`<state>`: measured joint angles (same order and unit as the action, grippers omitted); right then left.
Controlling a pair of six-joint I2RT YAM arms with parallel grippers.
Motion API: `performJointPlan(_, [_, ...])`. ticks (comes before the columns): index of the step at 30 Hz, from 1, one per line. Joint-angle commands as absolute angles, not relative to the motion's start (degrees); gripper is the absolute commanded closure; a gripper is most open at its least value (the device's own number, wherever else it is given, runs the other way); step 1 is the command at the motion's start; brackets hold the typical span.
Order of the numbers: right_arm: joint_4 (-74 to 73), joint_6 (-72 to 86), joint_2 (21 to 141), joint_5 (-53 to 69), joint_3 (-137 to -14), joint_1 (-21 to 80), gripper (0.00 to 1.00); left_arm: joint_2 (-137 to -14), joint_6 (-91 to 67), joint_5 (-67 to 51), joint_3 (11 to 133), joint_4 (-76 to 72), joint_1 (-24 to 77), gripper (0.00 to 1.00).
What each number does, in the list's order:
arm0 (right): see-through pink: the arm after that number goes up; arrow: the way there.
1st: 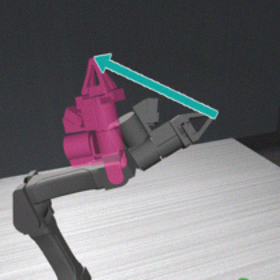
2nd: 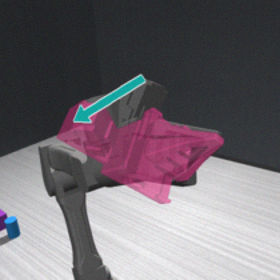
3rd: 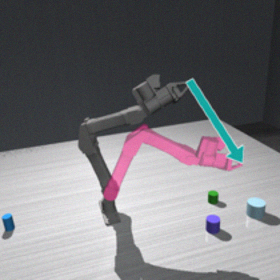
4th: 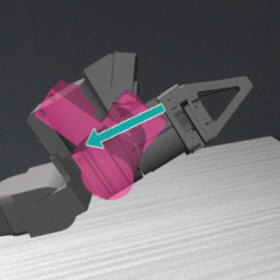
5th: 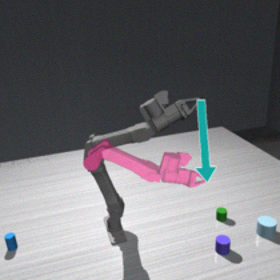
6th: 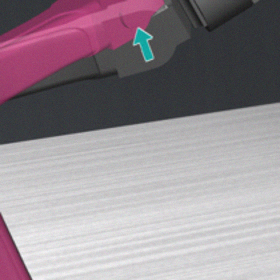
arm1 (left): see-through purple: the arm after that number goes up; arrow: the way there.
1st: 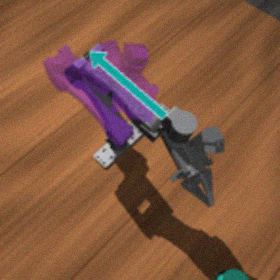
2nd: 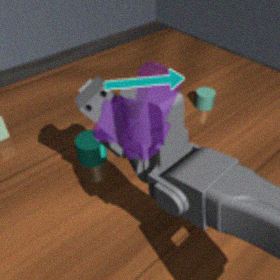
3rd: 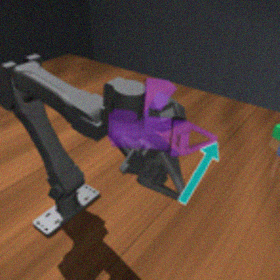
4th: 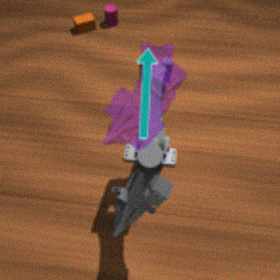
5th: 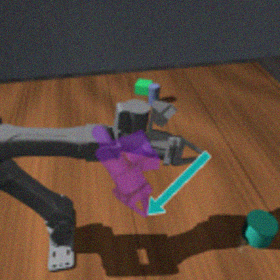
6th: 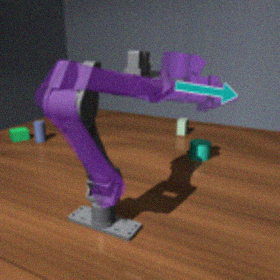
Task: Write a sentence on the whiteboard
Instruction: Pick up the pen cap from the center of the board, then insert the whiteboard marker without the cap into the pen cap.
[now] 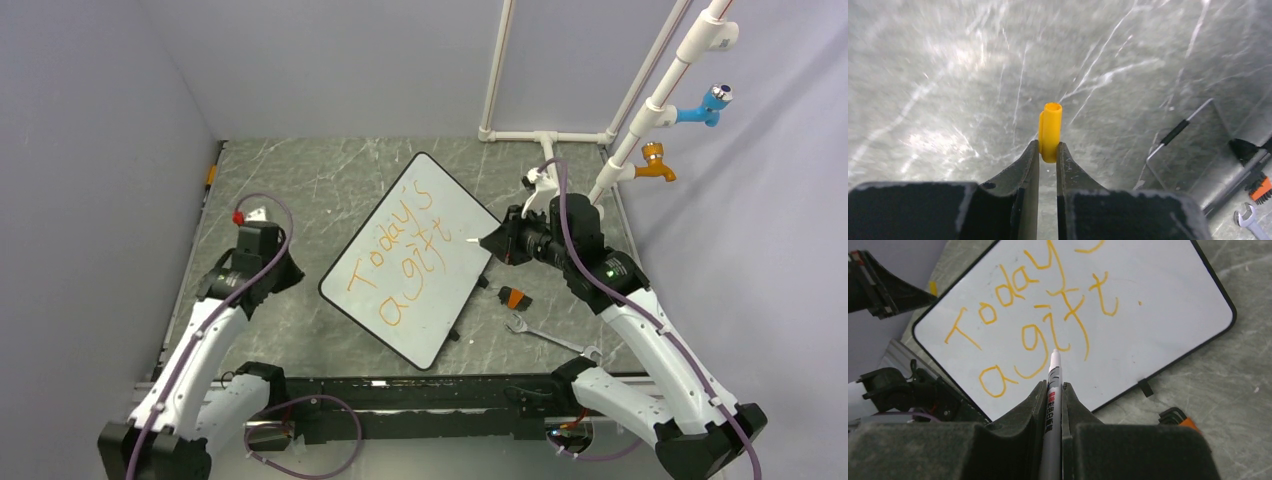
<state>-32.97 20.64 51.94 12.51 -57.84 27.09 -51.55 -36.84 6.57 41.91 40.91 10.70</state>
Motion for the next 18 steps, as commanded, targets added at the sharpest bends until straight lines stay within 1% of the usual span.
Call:
performJointPlan(1, [-27.8, 21.9, 52.7, 17.5, -61.2, 27.2, 1.00, -47.5, -27.8, 10.8, 49.7, 47.2, 10.5, 1.00])
performJointPlan(6, [-25.3, 22.2, 54.4, 22.4, -62.8, 27.2, 1.00, -42.8, -17.8, 8.5, 53.2, 44.5, 10.5, 1.00])
performJointPlan(13, [-22.5, 22.4, 56.8, 28.8, -65.2, 27.2, 1.00, -42.4, -1.7, -2.1, 57.3, 38.5, 10.9, 1.00])
performJointPlan(18, [-22.1, 22.1, 58.0, 31.5, -66.8, 27.2, 1.00, -45.2, 5.5, -12.5, 59.8, 36.6, 11.8, 1.00])
